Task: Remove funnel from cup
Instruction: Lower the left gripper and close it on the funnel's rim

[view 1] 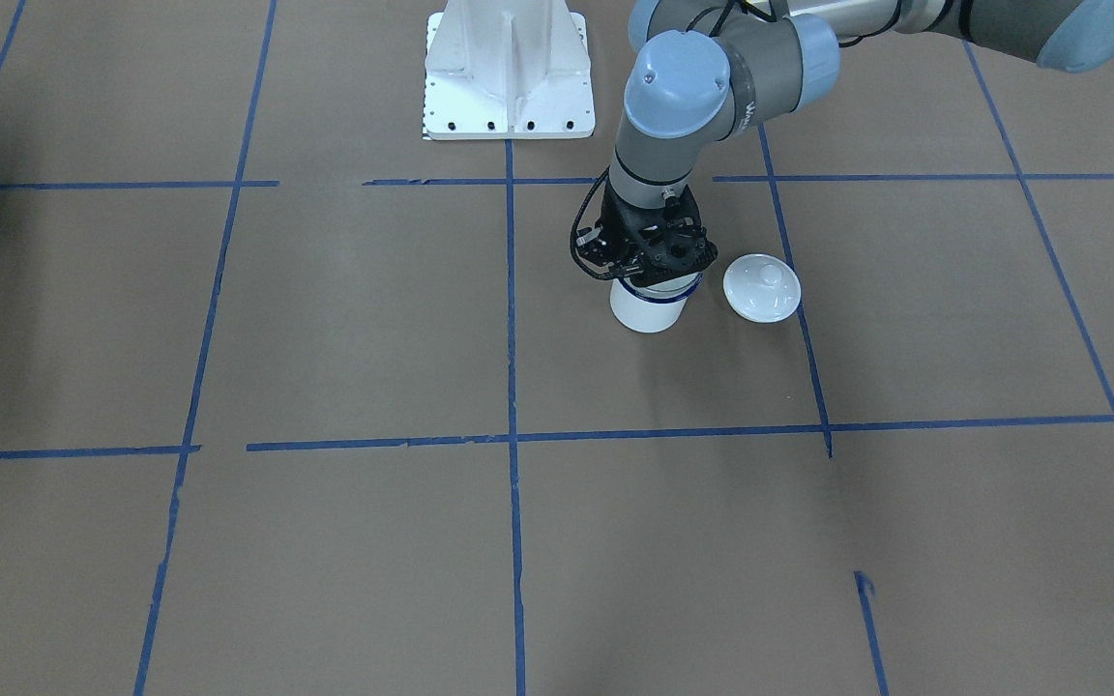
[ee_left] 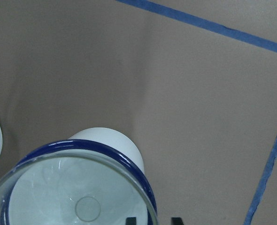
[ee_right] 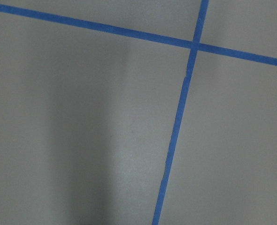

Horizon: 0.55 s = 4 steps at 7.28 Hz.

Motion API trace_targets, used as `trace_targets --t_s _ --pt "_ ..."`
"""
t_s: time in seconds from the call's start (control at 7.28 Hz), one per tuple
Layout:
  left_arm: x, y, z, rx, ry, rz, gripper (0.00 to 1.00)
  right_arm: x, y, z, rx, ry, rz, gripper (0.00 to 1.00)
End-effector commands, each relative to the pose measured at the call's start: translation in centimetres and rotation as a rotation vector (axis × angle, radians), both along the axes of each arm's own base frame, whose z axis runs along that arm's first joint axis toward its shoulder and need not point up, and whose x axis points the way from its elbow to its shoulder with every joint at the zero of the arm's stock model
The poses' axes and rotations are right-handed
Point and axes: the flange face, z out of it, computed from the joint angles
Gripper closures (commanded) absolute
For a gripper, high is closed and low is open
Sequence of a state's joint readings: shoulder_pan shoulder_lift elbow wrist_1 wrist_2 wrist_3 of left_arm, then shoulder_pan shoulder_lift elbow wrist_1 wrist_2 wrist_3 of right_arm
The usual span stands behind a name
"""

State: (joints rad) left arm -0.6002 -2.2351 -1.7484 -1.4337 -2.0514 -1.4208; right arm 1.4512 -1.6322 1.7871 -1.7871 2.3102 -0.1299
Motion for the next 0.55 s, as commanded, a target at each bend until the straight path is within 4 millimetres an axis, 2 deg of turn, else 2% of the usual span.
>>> trace_targets --t_s 0.0,0.14,0.27,0.41 --pt "-0.9 0.6 -0.8 -0.003 -0.011 0.003 1.00 0.0 0.0 0.0 -0.001 0.000 0.001 0.00" --pt "-2.3 1.5 -2.2 0.004 -0.003 0.004 1.00 0.0 0.0 0.0 0.000 0.000 0.000 0.00" --pt "-4.7 2.1 -4.4 0.008 0.003 -0.010 1.00 0.0 0.0 0.0 0.000 0.000 0.000 0.00" --pt "-8.6 0.7 -6.6 0.031 0.018 -0.079 1.00 0.0 0.0 0.0 0.000 0.000 0.000 0.00"
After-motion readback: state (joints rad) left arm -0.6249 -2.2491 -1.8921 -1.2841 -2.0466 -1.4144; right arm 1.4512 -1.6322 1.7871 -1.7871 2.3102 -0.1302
